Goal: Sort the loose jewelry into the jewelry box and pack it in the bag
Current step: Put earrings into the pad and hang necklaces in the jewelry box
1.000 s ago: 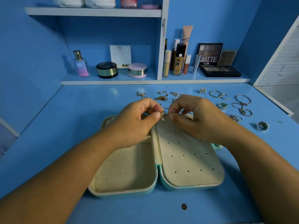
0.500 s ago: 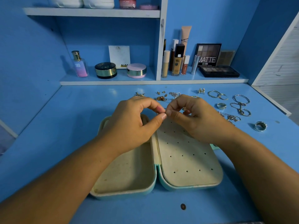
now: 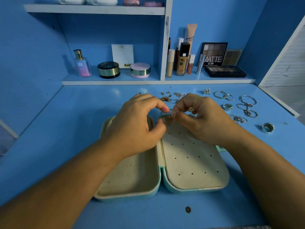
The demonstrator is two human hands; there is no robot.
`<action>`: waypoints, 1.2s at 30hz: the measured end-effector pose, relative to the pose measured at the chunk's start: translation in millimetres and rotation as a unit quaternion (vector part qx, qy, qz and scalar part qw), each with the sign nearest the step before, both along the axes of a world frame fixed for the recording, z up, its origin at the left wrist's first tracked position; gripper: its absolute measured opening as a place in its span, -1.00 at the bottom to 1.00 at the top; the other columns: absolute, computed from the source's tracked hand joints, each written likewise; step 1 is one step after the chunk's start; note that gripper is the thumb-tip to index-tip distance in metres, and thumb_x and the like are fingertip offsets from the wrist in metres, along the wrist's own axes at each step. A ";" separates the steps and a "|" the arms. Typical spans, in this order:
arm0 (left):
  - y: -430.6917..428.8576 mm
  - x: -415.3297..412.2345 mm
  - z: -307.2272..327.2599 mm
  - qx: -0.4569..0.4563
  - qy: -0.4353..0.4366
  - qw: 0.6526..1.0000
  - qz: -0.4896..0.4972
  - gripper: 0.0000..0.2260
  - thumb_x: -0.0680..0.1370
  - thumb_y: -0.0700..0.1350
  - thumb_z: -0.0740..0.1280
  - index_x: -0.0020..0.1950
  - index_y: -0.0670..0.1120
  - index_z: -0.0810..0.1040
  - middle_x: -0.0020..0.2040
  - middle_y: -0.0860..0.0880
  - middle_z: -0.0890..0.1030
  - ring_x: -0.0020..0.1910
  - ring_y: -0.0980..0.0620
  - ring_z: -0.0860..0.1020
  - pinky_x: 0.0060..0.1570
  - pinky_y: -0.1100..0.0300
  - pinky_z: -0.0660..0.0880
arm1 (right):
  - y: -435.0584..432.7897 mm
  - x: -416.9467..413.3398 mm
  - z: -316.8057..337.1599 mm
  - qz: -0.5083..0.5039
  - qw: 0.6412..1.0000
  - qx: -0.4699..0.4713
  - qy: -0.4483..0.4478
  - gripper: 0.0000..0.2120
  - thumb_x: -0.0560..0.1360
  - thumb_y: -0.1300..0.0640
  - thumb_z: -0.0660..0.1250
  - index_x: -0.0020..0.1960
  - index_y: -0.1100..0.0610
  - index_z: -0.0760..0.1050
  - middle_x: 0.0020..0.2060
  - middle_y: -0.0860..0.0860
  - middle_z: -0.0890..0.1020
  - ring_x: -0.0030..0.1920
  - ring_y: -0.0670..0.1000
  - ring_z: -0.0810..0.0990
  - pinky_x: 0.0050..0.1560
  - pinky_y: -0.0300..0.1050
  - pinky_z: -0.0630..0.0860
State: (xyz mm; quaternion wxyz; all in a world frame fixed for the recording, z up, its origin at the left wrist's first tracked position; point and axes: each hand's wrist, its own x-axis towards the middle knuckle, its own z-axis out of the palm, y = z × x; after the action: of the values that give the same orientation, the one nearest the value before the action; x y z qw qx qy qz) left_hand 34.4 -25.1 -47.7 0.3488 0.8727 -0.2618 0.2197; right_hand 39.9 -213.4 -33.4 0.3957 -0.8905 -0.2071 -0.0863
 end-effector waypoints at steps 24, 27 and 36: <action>0.4 3.1 -3.3 -0.083 0.065 0.994 0.009 -0.96 0.44 0.05 0.41 -0.19 0.13 0.64 -0.23 0.10 0.68 -0.29 0.00 0.63 -0.14 0.08 0.57 | -14.4 7.3 -0.2 -0.039 0.998 -0.041 0.029 -0.93 0.47 -0.05 0.35 -0.09 -0.07 0.56 -0.12 -0.20 0.57 -0.10 -0.18 0.52 -0.17 -0.32 0.38; 0.0 2.5 -3.8 -0.071 0.085 0.994 0.003 -0.94 0.47 -0.02 0.46 -0.20 0.11 0.64 -0.30 0.19 0.64 -0.40 0.04 0.58 -0.30 0.08 0.55 | -29.0 12.9 -0.6 -0.089 0.983 -0.153 0.038 -0.85 0.50 -0.06 0.31 0.04 -0.07 0.50 -0.10 -0.18 0.55 -0.16 -0.20 0.48 -0.23 -0.35 0.34; -1.3 3.4 -3.2 -0.004 0.092 0.995 -0.028 -0.94 0.50 -0.08 0.44 -0.13 0.09 0.65 -0.28 0.18 0.63 -0.28 0.17 0.58 -0.26 0.41 0.46 | -29.6 9.9 2.3 -0.094 0.980 -0.159 0.070 -0.91 0.48 -0.02 0.35 -0.08 -0.03 0.56 -0.24 -0.17 0.56 -0.30 -0.20 0.51 -0.31 -0.31 0.37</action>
State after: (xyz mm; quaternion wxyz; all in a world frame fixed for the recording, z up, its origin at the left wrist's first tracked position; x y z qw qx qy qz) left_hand 37.8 -26.4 -50.9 0.3812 0.8799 -0.2521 0.1299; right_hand 49.9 -242.9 -31.1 0.2525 -0.9615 -0.1050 -0.0261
